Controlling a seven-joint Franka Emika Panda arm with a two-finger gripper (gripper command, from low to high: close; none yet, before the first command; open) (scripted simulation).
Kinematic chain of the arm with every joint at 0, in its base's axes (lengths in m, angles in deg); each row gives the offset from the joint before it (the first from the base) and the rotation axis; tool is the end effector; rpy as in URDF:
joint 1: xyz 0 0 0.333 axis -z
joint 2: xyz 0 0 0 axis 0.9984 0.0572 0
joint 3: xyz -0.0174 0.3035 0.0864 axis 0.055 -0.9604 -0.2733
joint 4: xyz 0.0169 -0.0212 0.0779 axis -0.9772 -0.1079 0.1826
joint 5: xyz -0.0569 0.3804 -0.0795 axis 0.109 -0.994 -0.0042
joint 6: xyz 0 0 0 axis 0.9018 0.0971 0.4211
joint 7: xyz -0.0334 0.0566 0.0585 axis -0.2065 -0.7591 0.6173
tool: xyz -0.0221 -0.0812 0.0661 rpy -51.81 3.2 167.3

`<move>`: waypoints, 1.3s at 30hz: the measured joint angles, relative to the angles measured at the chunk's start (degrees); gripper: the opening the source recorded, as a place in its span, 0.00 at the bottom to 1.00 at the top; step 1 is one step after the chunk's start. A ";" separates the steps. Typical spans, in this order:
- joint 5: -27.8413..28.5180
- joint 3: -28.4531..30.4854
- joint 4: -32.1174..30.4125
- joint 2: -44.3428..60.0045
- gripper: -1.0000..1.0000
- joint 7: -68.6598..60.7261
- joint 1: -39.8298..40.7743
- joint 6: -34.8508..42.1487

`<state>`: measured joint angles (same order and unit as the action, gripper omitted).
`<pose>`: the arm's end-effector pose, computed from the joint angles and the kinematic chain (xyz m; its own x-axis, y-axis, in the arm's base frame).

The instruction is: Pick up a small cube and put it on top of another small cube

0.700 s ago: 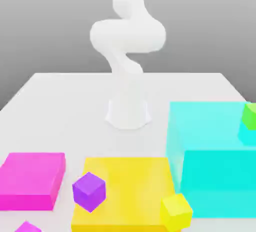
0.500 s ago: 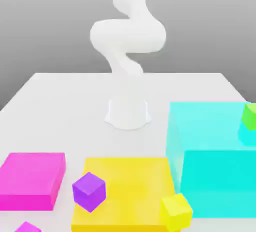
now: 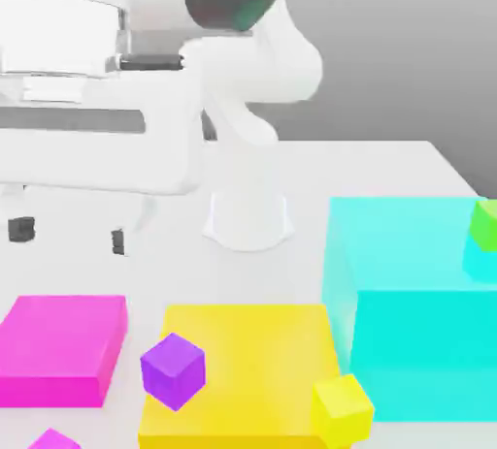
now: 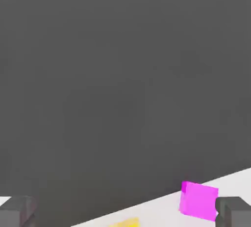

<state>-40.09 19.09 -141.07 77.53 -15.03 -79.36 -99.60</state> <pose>0.5438 -0.1507 0.3868 0.3990 -0.9081 0.1273 -0.8825 -0.4180 -0.2155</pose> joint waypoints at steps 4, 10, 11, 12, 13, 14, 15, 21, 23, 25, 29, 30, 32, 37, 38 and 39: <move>-1.36 0.65 1.13 8.36 0.50 -0.25 1.46 -1.82; -3.14 1.48 2.82 20.89 0.50 -0.45 4.30 -4.58; -3.56 1.30 3.22 22.97 0.50 -0.66 4.71 -5.62; -4.01 0.95 3.66 25.05 0.50 -0.94 5.12 -6.93; -4.46 0.51 4.12 27.12 0.50 -1.24 5.53 -8.38; -4.94 0.03 4.61 29.20 0.50 -1.57 5.94 -9.90; -5.25 -0.33 4.95 30.67 0.00 -1.79 6.24 -10.99; -5.48 -0.51 5.12 31.41 0.00 -1.95 6.38 -11.54; -5.00 -0.02 4.64 29.38 0.00 -1.61 6.01 -9.98; -4.06 0.74 3.78 25.75 0.00 -0.94 5.46 -7.22; -1.28 0.96 -0.10 17.54 0.00 -0.75 3.29 -3.08; -0.56 0.82 -1.32 15.45 0.00 -0.90 2.64 -2.28; 0.88 0.30 -3.79 11.26 0.00 -1.22 1.54 -0.66; 3.61 -1.62 -10.00 0.86 0.00 -2.67 -1.14 3.37; 3.99 -1.99 -11.24 -1.23 0.00 -3.09 -1.62 4.19; 4.30 -2.77 -12.47 -3.22 0.00 -3.54 -1.79 4.94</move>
<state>-35.79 16.32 -153.54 74.32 -18.56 -81.15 -94.66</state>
